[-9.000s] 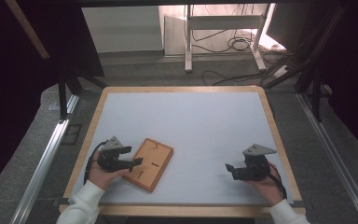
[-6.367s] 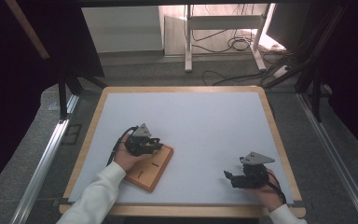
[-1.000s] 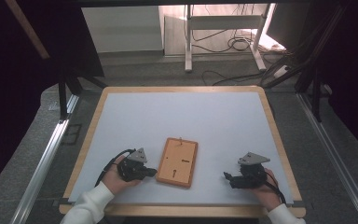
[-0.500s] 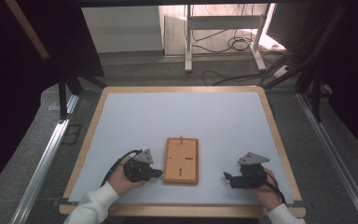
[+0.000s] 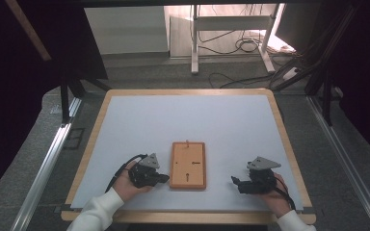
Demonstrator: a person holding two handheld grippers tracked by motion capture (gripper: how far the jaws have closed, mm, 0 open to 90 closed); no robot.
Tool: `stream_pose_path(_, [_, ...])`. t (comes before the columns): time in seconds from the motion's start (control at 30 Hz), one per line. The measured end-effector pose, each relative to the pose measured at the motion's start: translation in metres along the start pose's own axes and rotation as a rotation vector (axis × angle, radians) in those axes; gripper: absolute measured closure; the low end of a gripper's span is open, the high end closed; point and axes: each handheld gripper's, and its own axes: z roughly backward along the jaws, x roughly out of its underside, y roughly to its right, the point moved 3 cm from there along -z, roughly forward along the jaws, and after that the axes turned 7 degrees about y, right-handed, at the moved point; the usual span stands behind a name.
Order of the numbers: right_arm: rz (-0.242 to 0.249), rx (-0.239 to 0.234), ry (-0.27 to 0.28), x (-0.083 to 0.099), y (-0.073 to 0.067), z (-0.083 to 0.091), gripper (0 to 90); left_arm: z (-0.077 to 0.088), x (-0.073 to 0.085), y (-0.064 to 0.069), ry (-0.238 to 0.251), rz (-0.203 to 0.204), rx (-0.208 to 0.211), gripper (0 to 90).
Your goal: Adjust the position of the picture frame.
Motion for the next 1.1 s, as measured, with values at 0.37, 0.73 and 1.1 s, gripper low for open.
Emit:
stream_pose_path(0.37, [0.0, 0.0, 0.034, -0.002, 0.0, 0.004, 15.7, 0.009, 0.0, -0.004, 0.058, 0.008, -0.042, 90.0])
stream_pose_path(0.73, [0.002, 0.005, 0.032, 0.0, 0.001, 0.005, 15.7, 0.024, 0.004, -0.023, 0.18, 0.097, -0.169, 55.7])
stream_pose_path(1.1, [0.0, 0.004, 0.035, 0.001, 0.0, 0.006, 15.7, 0.026, 0.003, -0.026, 0.2, 0.111, -0.201, 35.0])
